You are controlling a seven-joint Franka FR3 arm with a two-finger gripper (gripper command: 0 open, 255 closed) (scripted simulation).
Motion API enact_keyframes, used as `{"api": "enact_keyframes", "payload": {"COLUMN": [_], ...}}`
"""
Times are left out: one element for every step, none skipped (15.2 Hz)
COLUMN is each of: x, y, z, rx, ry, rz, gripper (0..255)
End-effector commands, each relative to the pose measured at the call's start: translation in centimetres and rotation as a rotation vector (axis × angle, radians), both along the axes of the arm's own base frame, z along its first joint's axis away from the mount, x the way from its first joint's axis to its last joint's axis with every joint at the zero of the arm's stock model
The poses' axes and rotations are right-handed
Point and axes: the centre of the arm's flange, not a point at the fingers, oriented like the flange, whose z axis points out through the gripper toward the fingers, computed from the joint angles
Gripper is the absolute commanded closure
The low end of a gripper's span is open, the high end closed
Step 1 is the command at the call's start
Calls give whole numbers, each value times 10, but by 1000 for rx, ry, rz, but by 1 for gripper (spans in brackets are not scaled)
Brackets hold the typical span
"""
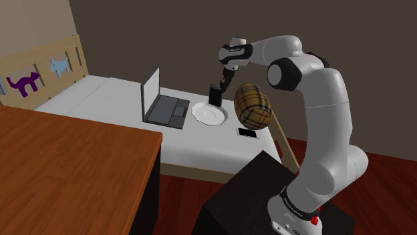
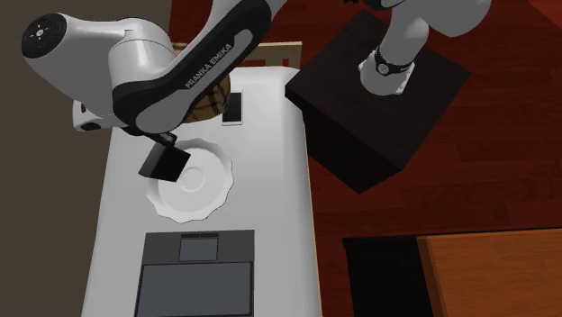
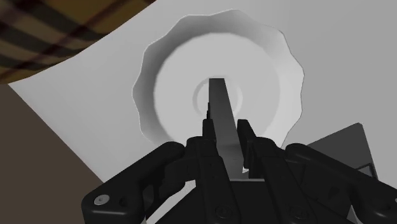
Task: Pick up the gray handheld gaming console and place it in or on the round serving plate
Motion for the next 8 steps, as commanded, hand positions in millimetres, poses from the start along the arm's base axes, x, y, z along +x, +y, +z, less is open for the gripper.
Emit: {"api": "enact_keyframes", "payload": {"x": [0,0,0,0,0,0,0,0], "y": [0,0,0,0,0,0,0,0], "z": [-10,-15,-20,-26,-31,-36,-42,-47], "rx": [0,0,0,0,0,0,0,0], "ry": [-1,-1,-1,-1,-1,-1,-1,-1], "rz": [0,0,0,0,0,0,0,0], "gripper": [255,255,255,255,255,255,255,255]}}
